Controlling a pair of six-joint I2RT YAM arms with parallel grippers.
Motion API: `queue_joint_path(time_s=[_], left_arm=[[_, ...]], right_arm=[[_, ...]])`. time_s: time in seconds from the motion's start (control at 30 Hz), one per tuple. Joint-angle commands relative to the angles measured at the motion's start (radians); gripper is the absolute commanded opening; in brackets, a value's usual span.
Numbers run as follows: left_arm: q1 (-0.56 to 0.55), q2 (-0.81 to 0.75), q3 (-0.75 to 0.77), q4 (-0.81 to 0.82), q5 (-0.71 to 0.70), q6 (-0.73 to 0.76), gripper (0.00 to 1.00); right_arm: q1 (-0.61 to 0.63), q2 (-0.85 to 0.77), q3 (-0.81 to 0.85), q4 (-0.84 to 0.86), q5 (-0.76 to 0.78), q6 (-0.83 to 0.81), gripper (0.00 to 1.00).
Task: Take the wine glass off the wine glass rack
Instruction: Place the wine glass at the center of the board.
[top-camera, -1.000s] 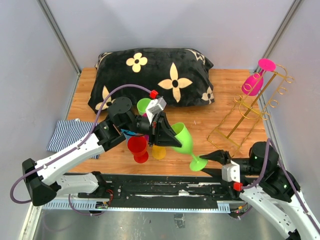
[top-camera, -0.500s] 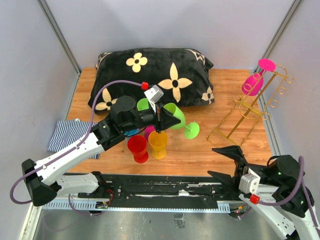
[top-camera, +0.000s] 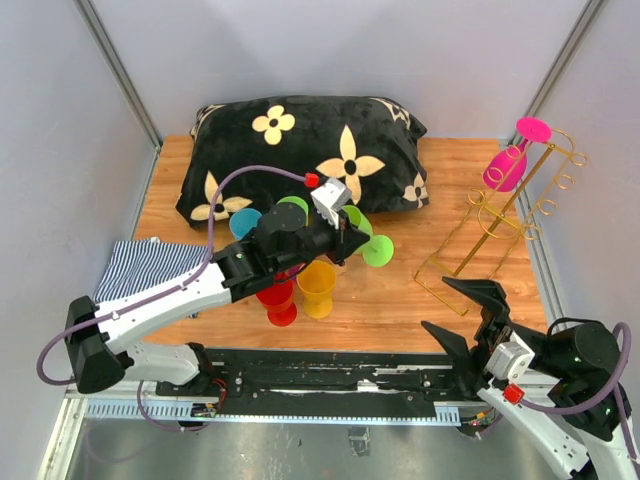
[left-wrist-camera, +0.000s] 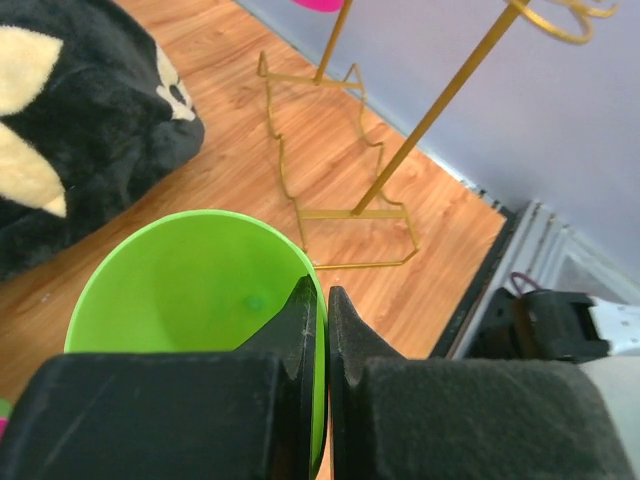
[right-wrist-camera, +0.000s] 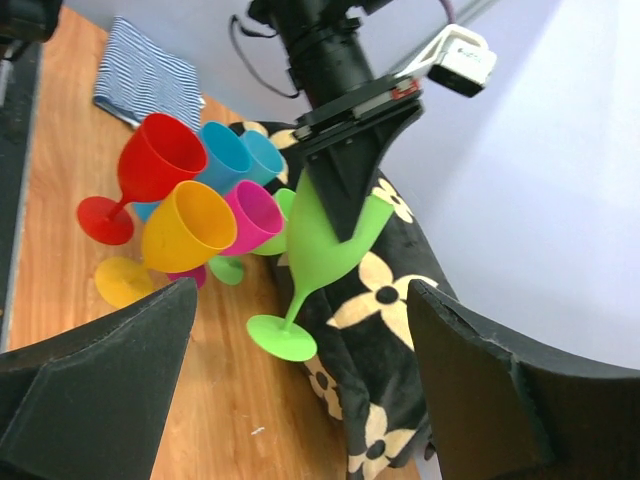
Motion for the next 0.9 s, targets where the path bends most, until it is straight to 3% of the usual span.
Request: queue_joint_path(time_s=[0.0,0.2,0.4,0.63,0.87], left_arm=[[-0.070,0.051,0.041,0.023,-0.172,0.128,0.00],[-0.116,0.127,0.076,0.022,-0.249,0.166,0.01],[-0.117,0.130,0.063,0.031,-0.254,0.157,0.00],[-0.117,0.184,0.111,-0.002,-0.240,0.222,0.00],[-0.116,0.304,0.145,-0.057,-0.362,0.272,0.01]], right_arm=[[0.020,-0.018,-0.018,0.089,0.101,0.027,0.87],[0.019,-0.020,-0.027,0.094,0.108,0.051,0.87],[0.019,-0.011,-0.029,0.128,0.220,0.177,0.87],[0.019,-0.039,-0.025,0.120,0.195,0.197,0.88],[0.019,-0.047,-0.036,0.134,0.178,0.229,0.88]])
